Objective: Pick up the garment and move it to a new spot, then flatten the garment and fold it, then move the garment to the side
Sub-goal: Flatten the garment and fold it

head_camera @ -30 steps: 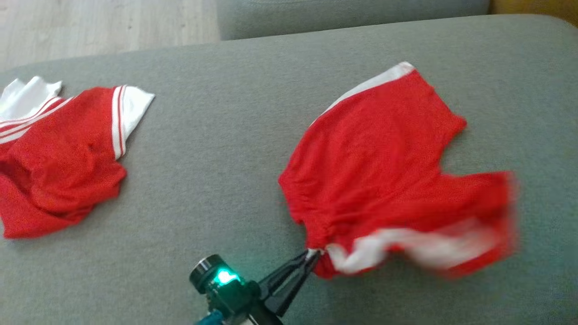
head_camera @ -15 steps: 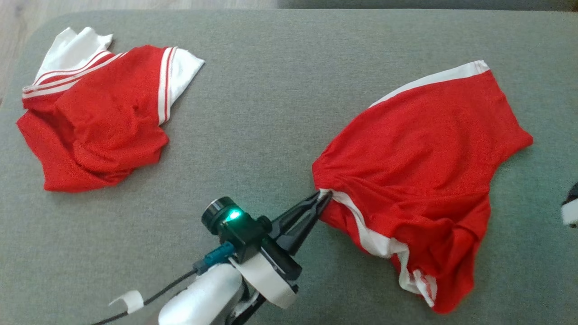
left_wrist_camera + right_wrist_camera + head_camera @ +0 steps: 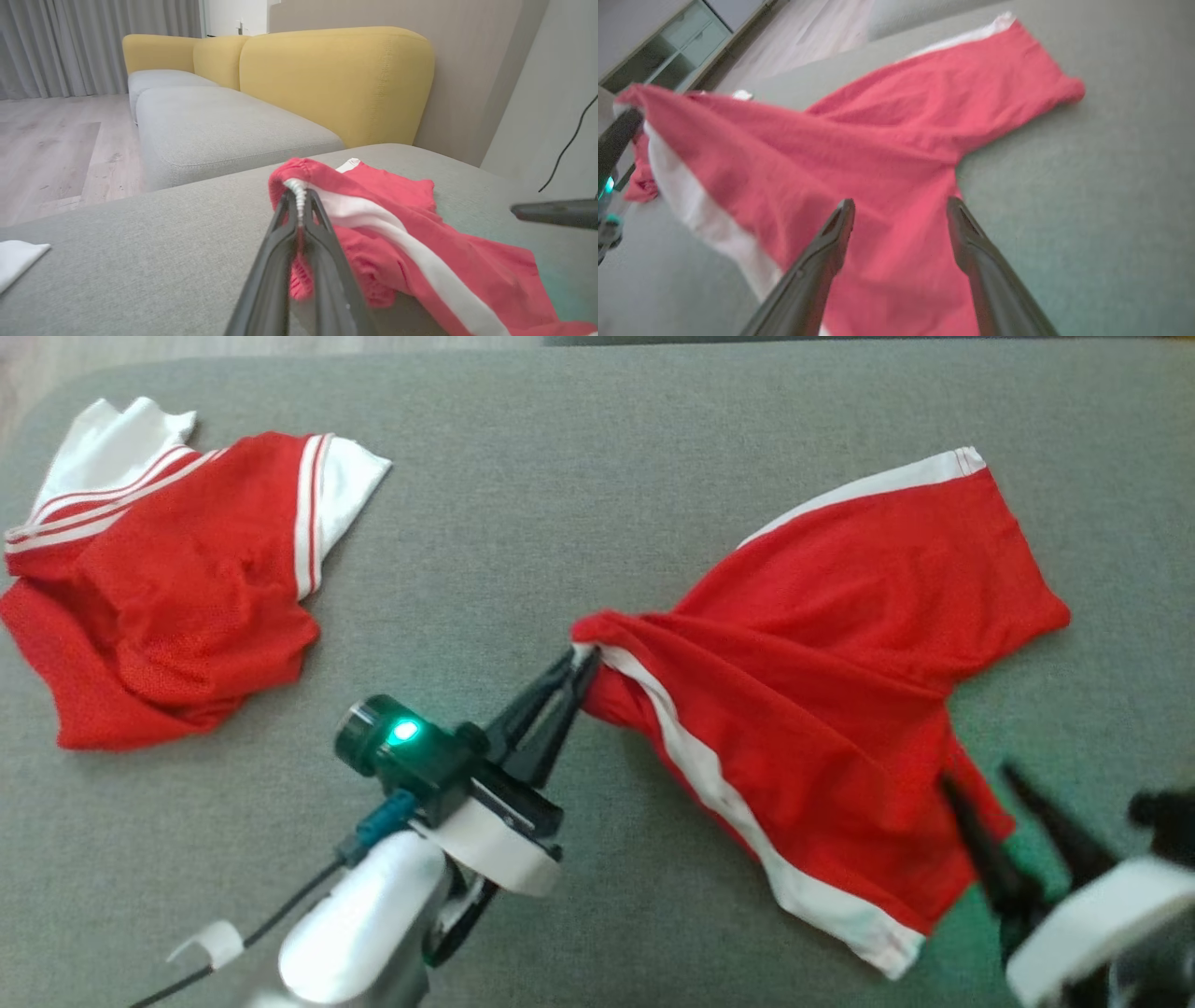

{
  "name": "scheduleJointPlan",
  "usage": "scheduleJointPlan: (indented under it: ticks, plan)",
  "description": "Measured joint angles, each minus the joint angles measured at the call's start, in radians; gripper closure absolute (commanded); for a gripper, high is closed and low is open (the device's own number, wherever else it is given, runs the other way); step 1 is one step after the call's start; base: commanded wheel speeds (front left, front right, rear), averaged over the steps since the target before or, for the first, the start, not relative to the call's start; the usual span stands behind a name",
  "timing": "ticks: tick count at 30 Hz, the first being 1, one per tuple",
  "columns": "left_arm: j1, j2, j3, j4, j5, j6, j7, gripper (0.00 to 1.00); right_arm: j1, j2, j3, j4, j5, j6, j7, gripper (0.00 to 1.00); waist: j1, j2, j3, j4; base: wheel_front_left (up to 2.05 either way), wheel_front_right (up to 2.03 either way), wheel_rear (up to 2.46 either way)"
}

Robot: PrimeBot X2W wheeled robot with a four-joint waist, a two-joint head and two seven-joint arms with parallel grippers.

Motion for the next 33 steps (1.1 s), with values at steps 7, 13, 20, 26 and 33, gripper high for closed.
scheduleJointPlan:
  ticks: [7,13,20,26,33]
  plan:
    - [-0.002,0.010,0.079,-0.004,0.011,-0.016,-0.002,1.00,0.153,-0.063,0.102,-0.099,0.153,0.000,0.139,0.00,0.0000,0.0000,0.028,-0.014,0.00,0.00,0.00]
    - [-0.032,0.019,0.107,-0.004,0.027,-0.034,-0.002,1.00,0.165,-0.112,0.134,-0.104,0.335,0.000,0.255,0.00,0.0000,0.0000,0.064,-0.015,0.00,0.00,0.00]
    - [-0.078,0.025,0.122,-0.006,0.027,-0.042,-0.002,1.00,0.080,-0.141,0.162,-0.044,0.420,0.000,0.298,0.00,0.0000,0.0000,0.102,0.006,0.00,0.00,0.00]
    - [-0.093,0.022,0.122,-0.006,0.030,-0.050,-0.002,1.00,0.043,-0.141,0.184,-0.001,0.473,0.000,0.317,0.07,0.0000,0.0000,0.132,0.036,0.00,0.00,0.00]
    - [-0.098,0.022,0.100,-0.003,0.030,-0.050,-0.002,1.00,-0.021,-0.146,0.233,0.055,0.500,0.000,0.304,1.00,0.0001,0.0000,0.138,0.061,0.00,0.00,0.00]
